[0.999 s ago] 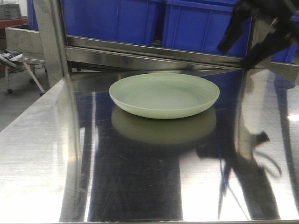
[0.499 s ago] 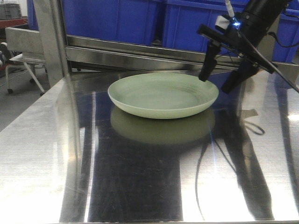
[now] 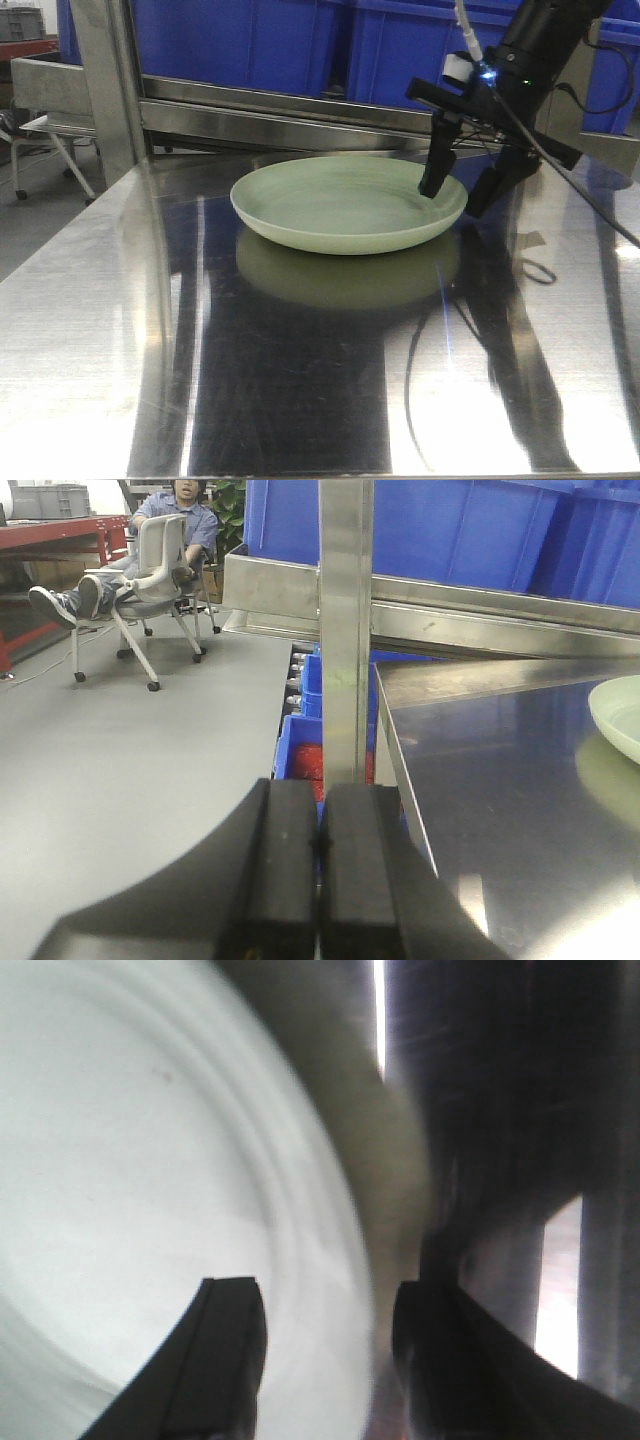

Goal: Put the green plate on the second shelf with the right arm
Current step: 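Lower the right gripper onto the green plate's rim and close it, then lift the green plate up off the table with the right gripper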

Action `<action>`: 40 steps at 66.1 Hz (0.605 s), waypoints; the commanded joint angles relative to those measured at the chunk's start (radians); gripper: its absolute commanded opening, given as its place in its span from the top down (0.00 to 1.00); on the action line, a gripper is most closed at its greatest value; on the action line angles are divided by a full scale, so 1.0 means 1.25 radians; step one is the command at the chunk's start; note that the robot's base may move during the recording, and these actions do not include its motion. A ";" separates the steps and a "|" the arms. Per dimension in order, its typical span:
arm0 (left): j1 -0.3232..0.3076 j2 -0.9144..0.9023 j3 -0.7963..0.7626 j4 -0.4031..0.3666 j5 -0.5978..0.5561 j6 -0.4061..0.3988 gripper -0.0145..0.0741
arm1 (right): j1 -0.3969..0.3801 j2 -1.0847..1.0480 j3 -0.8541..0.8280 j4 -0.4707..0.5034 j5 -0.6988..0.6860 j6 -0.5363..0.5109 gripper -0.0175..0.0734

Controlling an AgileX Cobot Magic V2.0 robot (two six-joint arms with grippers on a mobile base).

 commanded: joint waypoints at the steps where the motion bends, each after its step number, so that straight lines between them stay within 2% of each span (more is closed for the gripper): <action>1: -0.001 -0.014 0.033 -0.002 -0.069 -0.003 0.69 | 0.002 -0.054 -0.027 0.028 0.008 0.007 0.35; 13: -0.001 -0.014 0.033 -0.002 -0.069 -0.003 0.69 | 0.001 -0.053 -0.027 0.026 0.012 0.013 0.37; 28: -0.001 -0.014 0.033 -0.002 -0.069 -0.003 0.69 | 0.001 -0.053 -0.027 -0.009 0.013 0.013 0.59; 40: -0.001 -0.014 0.033 -0.002 -0.069 -0.003 0.69 | -0.003 -0.049 -0.027 -0.015 0.015 0.013 0.69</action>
